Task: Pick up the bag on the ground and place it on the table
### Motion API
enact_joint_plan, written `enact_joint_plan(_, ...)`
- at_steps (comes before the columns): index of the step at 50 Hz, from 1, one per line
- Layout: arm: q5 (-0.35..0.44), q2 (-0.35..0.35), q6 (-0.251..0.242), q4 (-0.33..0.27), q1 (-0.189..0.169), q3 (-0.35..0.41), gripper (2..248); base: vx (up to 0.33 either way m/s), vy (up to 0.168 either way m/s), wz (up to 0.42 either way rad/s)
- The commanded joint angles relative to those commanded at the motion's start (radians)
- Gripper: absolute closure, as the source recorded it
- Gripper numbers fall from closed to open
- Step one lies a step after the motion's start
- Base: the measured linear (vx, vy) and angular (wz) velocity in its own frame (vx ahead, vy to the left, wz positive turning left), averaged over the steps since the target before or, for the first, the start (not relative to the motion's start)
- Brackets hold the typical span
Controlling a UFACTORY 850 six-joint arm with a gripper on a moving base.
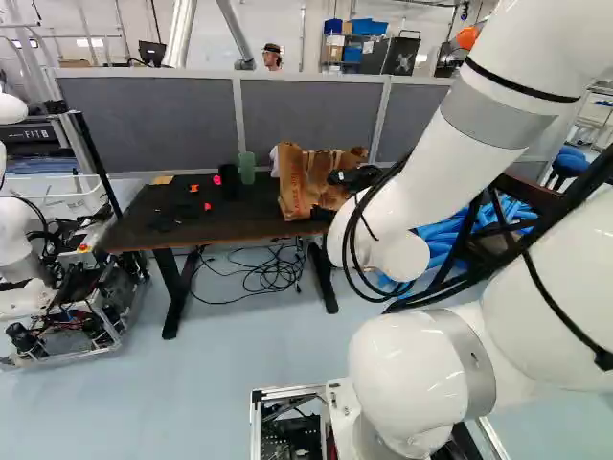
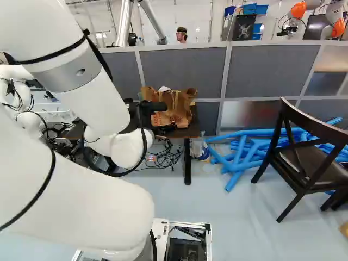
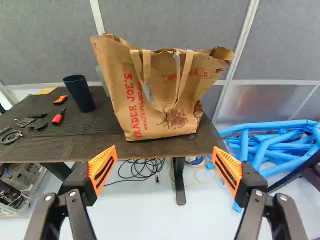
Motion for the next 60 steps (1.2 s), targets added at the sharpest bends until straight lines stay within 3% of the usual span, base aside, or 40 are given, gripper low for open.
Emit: enact_joint_plan(60, 0.0, 0.0, 0.0, 0.0, 0.0, 0.0, 3, 0.0, 0.0, 0.0)
